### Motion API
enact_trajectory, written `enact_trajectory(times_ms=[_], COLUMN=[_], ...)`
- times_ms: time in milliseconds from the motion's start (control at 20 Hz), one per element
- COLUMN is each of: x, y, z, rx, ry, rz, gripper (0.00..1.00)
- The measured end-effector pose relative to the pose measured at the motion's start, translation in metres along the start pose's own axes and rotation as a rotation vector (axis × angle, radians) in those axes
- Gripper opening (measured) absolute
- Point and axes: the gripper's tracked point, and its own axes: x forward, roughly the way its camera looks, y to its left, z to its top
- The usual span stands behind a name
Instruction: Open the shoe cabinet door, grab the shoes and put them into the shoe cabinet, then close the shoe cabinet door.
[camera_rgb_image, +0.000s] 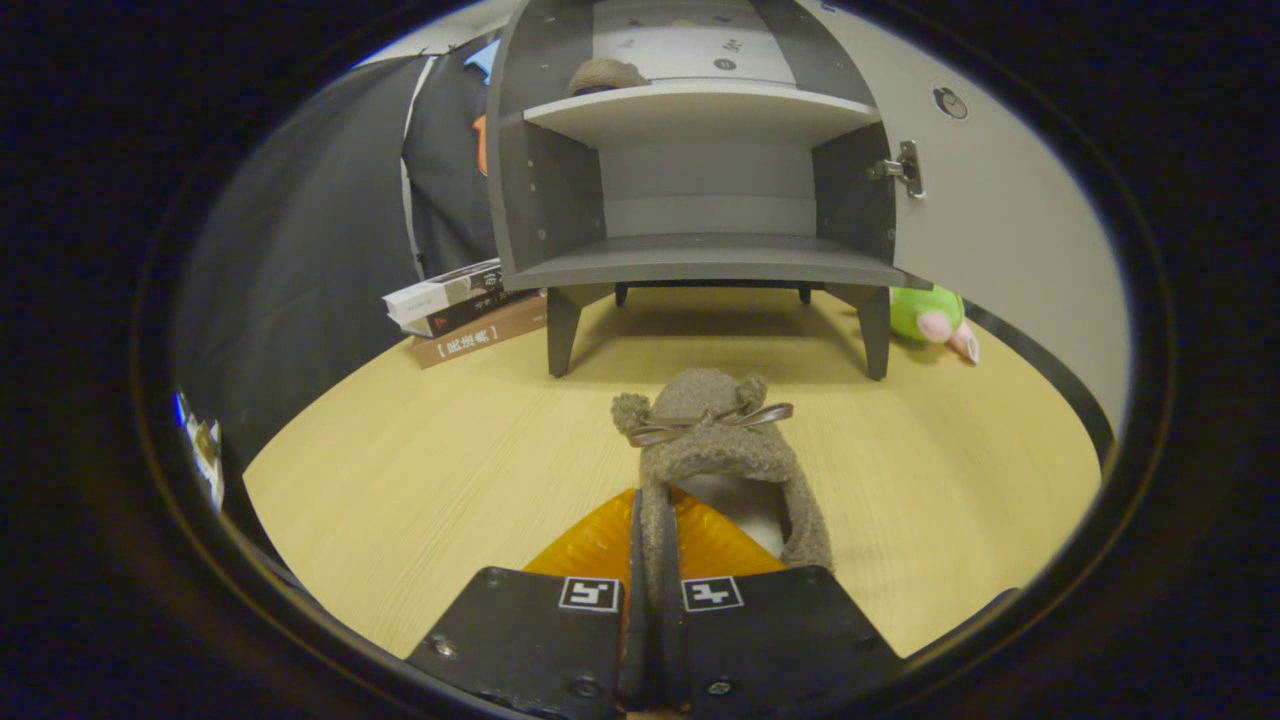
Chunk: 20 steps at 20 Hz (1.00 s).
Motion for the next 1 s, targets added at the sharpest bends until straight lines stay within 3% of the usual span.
enact_trajectory(times_ms=[200, 350, 550, 1000], x=[-0.024, -0.045, -0.071, -0.154], y=[-0.006, 0.005, 0.011, 0.023], z=[0.016, 0.04, 0.075, 0.193], rx=[0.008, 0.064, 0.042, -0.037], ry=[-0.044, -0.083, -0.159, -0.335], rz=[-0.015, 0.05, 0.054, 0.022], gripper=[0.1, 0.1, 0.1, 0.09])
